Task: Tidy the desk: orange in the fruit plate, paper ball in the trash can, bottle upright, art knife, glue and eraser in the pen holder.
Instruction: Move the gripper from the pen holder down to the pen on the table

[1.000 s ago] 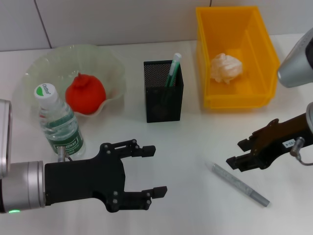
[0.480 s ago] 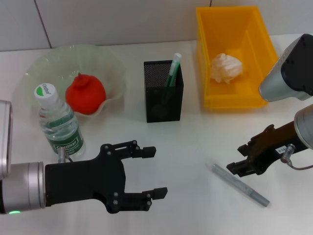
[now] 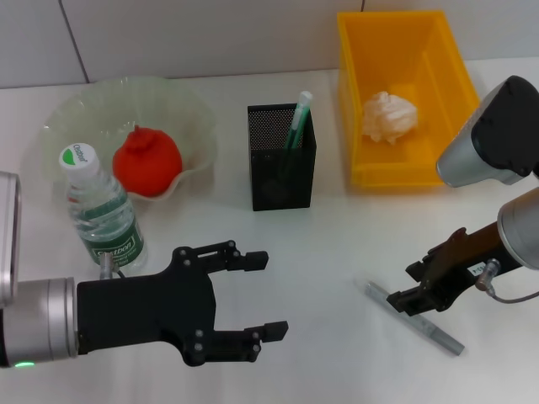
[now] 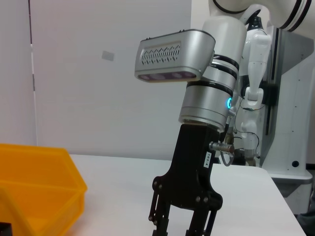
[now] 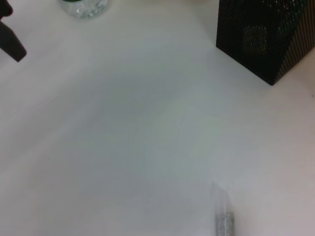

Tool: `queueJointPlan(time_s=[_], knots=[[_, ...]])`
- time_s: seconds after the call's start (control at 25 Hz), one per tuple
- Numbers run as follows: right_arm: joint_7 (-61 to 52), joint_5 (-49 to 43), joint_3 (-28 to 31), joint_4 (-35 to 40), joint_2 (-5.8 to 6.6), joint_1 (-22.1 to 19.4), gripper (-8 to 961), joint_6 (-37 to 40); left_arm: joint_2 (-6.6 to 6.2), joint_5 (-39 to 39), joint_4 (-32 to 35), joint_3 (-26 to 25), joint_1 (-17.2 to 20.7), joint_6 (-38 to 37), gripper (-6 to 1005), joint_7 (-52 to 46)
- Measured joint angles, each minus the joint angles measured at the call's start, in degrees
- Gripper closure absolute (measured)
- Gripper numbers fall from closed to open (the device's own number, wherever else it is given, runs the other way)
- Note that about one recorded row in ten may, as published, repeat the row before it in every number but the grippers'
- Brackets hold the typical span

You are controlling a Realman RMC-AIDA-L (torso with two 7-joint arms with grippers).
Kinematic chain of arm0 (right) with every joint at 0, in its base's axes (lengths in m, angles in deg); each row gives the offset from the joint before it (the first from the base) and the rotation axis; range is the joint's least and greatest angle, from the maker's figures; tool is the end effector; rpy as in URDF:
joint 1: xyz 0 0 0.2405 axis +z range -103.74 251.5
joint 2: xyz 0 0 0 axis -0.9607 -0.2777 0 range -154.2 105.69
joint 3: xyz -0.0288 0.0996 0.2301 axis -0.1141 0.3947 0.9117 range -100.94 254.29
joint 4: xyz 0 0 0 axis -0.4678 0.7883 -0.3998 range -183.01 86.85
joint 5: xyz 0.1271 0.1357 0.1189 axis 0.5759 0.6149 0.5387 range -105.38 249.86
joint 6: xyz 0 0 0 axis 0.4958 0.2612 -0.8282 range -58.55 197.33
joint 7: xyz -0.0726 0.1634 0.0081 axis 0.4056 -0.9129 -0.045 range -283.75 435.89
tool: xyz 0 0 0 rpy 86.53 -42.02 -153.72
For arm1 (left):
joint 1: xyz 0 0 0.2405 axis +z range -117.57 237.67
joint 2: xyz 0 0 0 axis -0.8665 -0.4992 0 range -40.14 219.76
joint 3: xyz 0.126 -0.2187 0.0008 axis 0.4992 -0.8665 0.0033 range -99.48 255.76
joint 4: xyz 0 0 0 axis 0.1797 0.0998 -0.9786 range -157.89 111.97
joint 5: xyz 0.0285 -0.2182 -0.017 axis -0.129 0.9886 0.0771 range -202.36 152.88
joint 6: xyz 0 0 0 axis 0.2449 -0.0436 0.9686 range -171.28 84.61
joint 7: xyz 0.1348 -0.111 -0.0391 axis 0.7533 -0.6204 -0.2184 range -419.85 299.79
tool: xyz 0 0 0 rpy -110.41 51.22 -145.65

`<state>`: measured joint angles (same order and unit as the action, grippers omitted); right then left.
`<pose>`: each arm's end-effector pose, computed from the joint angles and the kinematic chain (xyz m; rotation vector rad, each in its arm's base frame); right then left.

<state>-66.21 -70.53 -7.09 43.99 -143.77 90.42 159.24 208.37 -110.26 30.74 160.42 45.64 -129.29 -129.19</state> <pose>0.2161 0.3109 -0.0224 -2.6408 0.9172 -0.3895 -0.1989 0.2766 -0.0725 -2.9300 -0.1182 -0.8436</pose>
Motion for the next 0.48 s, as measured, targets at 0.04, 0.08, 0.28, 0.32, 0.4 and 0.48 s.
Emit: queueJointPlan(time_s=[0.04,0.08,0.28,0.32,0.4,0.48], knots=[[-0.01,-0.02,-0.02,-0.13,-0.01,0.02,434,-0.15,0.0,0.0,0.0,0.0,-0.01,0.0,198,0.0],[-0.01,-0.03,-0.04,-0.3,-0.02,0.06,434,-0.33,0.0,0.0,0.0,0.0,-0.03,0.0,198,0.0],[-0.01,-0.05,-0.13,-1.8,0.0,0.56,435,-0.86,0.0,0.01,0.0,0.08,-0.14,0.02,198,0.0],[-0.01,-0.05,-0.15,-2.19,0.0,0.7,435,-0.95,0.0,0.01,0.0,0.08,-0.22,0.14,198,0.0],[-0.01,-0.05,-0.17,-2.86,0.01,0.92,436,-1.18,0.0,0.01,0.0,0.08,-0.25,0.18,198,0.0],[-0.01,-0.05,-0.17,-3.08,0.03,1.01,436,-1.38,0.0,0.01,0.0,0.09,-0.3,0.2,199,0.0]])
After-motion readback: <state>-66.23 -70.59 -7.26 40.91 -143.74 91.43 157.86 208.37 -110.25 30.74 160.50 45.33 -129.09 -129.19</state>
